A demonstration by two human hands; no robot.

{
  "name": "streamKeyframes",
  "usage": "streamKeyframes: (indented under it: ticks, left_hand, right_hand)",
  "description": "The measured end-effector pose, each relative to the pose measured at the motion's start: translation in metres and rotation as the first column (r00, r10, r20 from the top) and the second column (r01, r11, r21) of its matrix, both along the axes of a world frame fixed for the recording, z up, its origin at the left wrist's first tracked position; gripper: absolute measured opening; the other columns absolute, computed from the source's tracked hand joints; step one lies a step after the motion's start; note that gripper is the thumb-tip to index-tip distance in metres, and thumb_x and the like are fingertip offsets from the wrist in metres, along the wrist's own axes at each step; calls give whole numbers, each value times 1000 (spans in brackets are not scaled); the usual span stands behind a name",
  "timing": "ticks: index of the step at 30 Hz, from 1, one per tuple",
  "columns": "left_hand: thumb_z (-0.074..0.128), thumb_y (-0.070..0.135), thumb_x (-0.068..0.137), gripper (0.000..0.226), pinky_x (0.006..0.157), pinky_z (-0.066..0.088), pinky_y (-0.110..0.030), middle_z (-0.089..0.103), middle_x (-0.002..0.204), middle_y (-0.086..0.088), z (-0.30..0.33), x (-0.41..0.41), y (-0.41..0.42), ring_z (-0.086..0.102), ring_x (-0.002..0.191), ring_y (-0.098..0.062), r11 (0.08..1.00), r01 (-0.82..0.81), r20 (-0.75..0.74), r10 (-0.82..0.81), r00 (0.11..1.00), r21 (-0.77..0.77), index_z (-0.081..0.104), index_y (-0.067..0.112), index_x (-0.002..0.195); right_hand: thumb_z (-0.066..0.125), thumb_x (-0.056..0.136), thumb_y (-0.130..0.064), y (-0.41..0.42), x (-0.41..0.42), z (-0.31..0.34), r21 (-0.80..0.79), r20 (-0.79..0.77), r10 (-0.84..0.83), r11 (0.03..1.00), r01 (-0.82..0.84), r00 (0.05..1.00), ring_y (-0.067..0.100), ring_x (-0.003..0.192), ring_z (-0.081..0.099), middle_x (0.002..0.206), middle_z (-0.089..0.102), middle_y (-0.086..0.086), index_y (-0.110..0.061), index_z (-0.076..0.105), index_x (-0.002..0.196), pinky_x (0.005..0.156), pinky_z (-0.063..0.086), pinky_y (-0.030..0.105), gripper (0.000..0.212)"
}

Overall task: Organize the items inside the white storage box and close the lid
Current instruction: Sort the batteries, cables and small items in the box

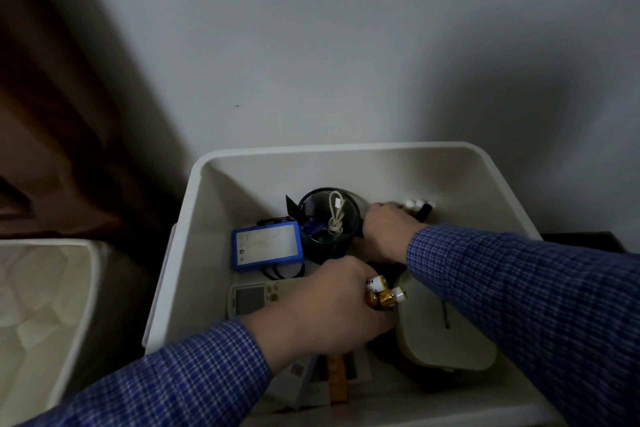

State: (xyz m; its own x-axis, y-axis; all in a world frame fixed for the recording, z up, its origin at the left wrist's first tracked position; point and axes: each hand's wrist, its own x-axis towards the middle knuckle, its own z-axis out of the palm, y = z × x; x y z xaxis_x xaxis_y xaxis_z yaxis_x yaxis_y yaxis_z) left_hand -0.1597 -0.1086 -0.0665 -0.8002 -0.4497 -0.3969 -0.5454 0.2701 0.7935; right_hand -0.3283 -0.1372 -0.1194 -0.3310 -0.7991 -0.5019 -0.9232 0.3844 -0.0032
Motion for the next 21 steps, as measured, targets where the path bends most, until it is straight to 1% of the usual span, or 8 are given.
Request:
streamKeyframes:
  ticks: [2, 5, 8, 11, 15, 17, 21]
  left_hand:
    - [71, 26, 86, 13, 52, 47, -14, 70, 71, -1, 0, 0, 0, 60, 58, 0, 1000, -5, -20, 5, 1000, 2, 68, 17, 77]
    - [71, 25, 86, 12, 52, 47, -14, 72, 77, -4, -1, -1, 0, 60, 59, -1, 1000, -11, -36, 11, 999, -8, 69, 15, 80]
    - [71, 25, 86, 11, 50, 46, -12, 71, 76, -2, -2, -1, 0, 59, 57, 1, 1000, -15, -42, 14, 999, -12, 69, 16, 79]
    - [72, 26, 86, 13, 49, 44, -11, 69, 68, 4, -2, -1, 0, 60, 55, 3, 1000, -20, -52, 20, 998, 5, 68, 21, 75]
    - [73, 25, 86, 23, 48, 40, -7, 64, 58, 17, -1, -2, 0, 58, 52, 6, 999, -13, -53, 15, 998, 32, 62, 30, 67]
    - [73, 25, 86, 25, 48, 40, -7, 63, 57, 18, 0, -3, 0, 58, 52, 7, 1000, -11, -54, 12, 998, 25, 61, 31, 65]
    - [73, 26, 85, 23, 48, 40, -8, 62, 58, 18, 1, -3, 0, 57, 53, 6, 1000, -9, -61, 10, 998, 8, 62, 30, 66]
  right_hand:
    - [49, 98, -48, -2, 3, -2, 45, -12, -68, 997, 69, 998, 37, 127, 48, 141, 44, 23, 0, 43, 142, 102, 47, 41, 65]
    - [55, 96, -42, -3, 7, -7, 79, 1, -166, 983, 165, 986, 39, 134, 40, 146, 31, 23, -1, 30, 148, 107, 42, 45, 70]
    - [56, 96, -39, -4, 8, -9, 86, 9, -197, 977, 196, 980, 40, 136, 36, 145, 29, 22, -2, 26, 147, 110, 40, 49, 70]
    - [62, 92, -39, -5, 8, -9, 92, 64, -268, 961, 262, 961, 41, 133, 42, 146, 26, 25, -3, 25, 147, 108, 43, 49, 76]
    - [66, 90, -33, -5, 10, -12, 66, 83, -325, 945, 320, 942, 41, 129, 48, 149, 22, 25, -3, 23, 148, 102, 46, 44, 78]
    - [69, 88, -32, -6, 11, -12, 62, 78, -351, 936, 347, 933, 42, 131, 46, 152, 20, 24, -4, 21, 149, 100, 45, 44, 83]
    - [71, 87, -34, -6, 11, -11, 95, 90, -356, 933, 348, 930, 44, 137, 39, 155, 21, 28, -4, 17, 151, 105, 42, 47, 89]
